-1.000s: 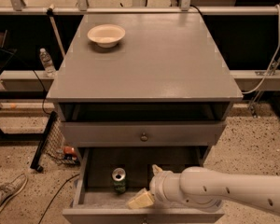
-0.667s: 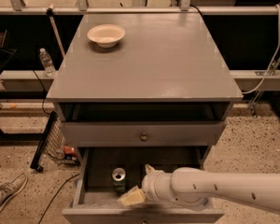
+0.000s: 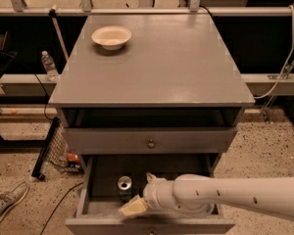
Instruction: Pick green can from middle drawer and place on counter
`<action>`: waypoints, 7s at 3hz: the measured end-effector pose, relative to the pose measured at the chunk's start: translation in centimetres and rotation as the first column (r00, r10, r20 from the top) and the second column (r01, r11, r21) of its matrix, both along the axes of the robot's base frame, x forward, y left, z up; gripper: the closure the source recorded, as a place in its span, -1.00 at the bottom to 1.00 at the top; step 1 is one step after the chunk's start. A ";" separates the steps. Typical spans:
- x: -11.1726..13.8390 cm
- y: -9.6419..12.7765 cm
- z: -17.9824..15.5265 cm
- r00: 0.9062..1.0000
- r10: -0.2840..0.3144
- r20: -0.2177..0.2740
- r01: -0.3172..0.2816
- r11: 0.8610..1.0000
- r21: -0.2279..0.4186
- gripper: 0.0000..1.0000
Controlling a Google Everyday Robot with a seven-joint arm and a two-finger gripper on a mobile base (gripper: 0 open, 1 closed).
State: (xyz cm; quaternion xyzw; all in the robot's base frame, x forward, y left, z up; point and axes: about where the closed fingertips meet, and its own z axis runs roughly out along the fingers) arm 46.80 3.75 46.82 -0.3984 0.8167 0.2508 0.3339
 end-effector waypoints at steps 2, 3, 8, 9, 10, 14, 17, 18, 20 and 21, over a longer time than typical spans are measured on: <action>1.7 4.0 -2.7 0.999 0.047 -0.018 -0.046 0.998 0.047 -1.00; 2.6 4.8 -3.6 0.999 0.047 -0.019 -0.046 0.997 0.064 -1.00; 3.4 1.3 0.5 0.996 0.042 0.074 -0.062 0.954 0.293 1.00; 3.9 -1.8 4.9 0.983 0.043 0.178 -0.097 0.946 0.309 1.00; 3.9 -1.8 4.9 0.983 0.043 0.178 -0.097 0.946 0.309 1.00; 2.0 -1.2 17.3 0.932 0.245 0.266 -0.283 0.952 0.117 1.00; 2.7 -2.9 24.8 0.911 0.307 0.275 -0.325 0.946 0.019 1.00; 3.3 -3.7 28.5 0.900 0.334 0.281 -0.337 0.941 -0.040 1.00; 3.7 -4.2 32.7 0.884 0.364 0.294 -0.347 0.931 -0.109 1.00; 4.2 -4.7 35.4 0.880 0.357 0.315 -0.336 0.934 -0.120 1.00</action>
Offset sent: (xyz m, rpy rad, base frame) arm 0.0329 0.0544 -0.0447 0.0712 0.0236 0.0466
